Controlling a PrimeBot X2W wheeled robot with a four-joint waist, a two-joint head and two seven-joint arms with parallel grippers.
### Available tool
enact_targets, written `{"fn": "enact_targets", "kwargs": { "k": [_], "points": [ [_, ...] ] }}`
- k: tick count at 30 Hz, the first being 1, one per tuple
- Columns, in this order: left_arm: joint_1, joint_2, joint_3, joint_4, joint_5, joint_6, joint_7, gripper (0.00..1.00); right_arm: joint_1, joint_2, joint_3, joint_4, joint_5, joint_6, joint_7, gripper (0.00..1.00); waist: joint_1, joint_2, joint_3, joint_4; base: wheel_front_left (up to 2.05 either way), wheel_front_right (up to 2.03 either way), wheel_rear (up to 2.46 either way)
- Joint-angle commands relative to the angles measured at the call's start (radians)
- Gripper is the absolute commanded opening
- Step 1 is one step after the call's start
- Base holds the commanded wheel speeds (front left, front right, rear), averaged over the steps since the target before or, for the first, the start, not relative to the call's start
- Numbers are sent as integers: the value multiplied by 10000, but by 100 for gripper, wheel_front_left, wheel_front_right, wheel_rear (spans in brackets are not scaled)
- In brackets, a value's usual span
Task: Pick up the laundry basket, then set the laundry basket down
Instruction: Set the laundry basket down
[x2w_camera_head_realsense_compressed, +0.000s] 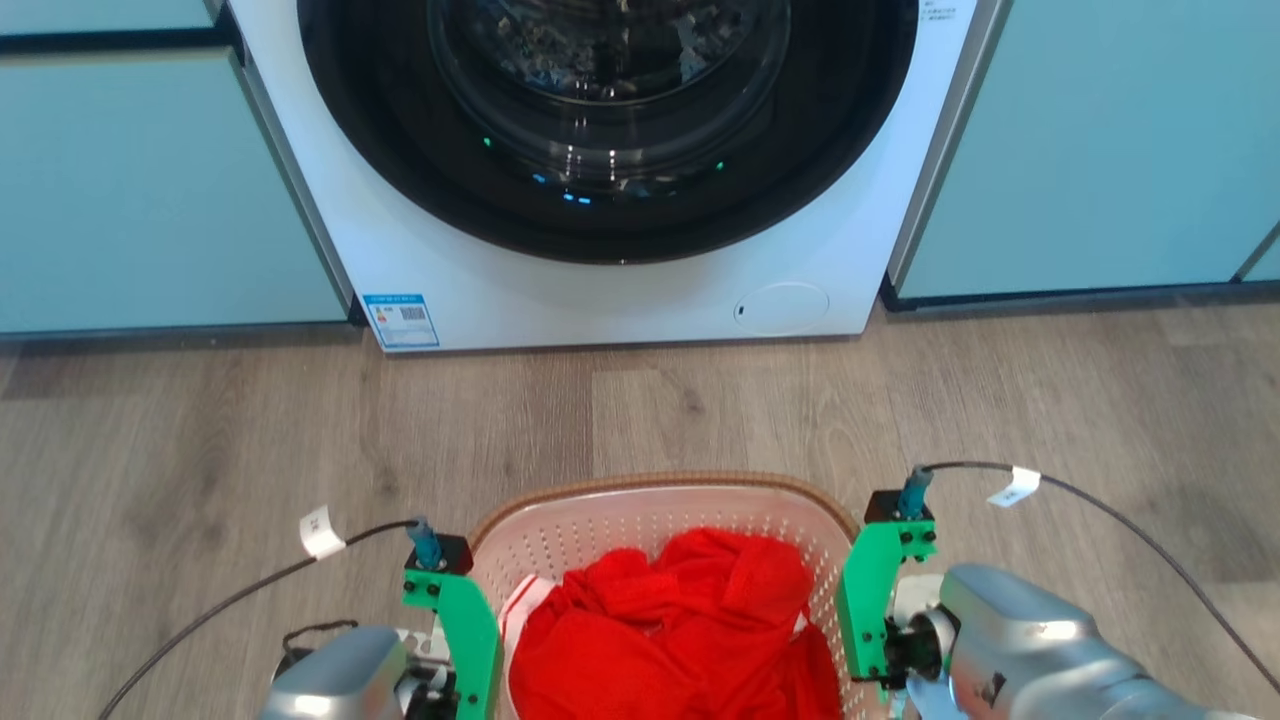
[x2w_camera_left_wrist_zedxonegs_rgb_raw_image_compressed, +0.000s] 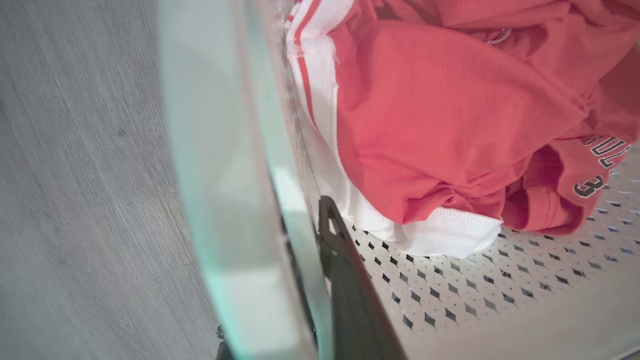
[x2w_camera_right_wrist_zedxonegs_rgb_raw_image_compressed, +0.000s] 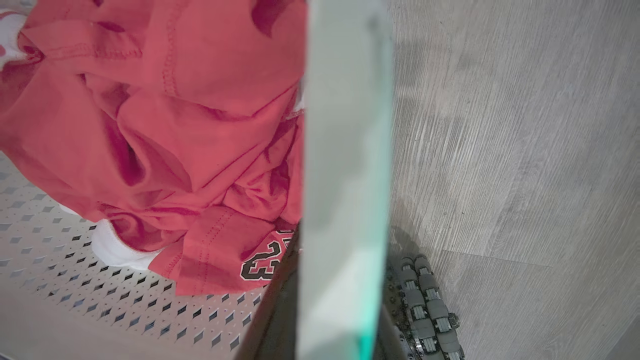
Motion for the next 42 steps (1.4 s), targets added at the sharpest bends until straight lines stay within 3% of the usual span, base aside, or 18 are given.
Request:
{"fn": "enact_targets", "kwargs": {
  "k": [1, 13, 27, 32, 42],
  "points": [
    [-741, 163, 30, 16, -50, -67, -161, 0, -575, 53, 44, -50, 9, 63, -216, 0, 0, 0, 147, -13, 0, 0, 0],
    [-1320, 15, -18, 89, -31, -67, -442, 0, -1218, 53, 16, 98, -10, 63, -886, 0, 0, 0, 1742, -9, 0, 0, 0],
    [-2907, -226, -51, 523, 487, -66, -2176, 0, -2388, 53, -108, 402, -355, 63, -2856, 0, 0, 0, 4775, 115, 0, 0, 0],
    [-3374, -366, -60, 676, 724, 189, -2945, 0, -2685, 53, -420, 441, -170, 63, -3391, 0, 0, 0, 5770, 210, 0, 0, 0],
    [-4366, -468, -38, 574, 769, 332, -3535, 0, -3618, 53, -551, 479, -382, 63, -4377, 0, 0, 0, 7730, 367, 0, 0, 0]
  ]
}}
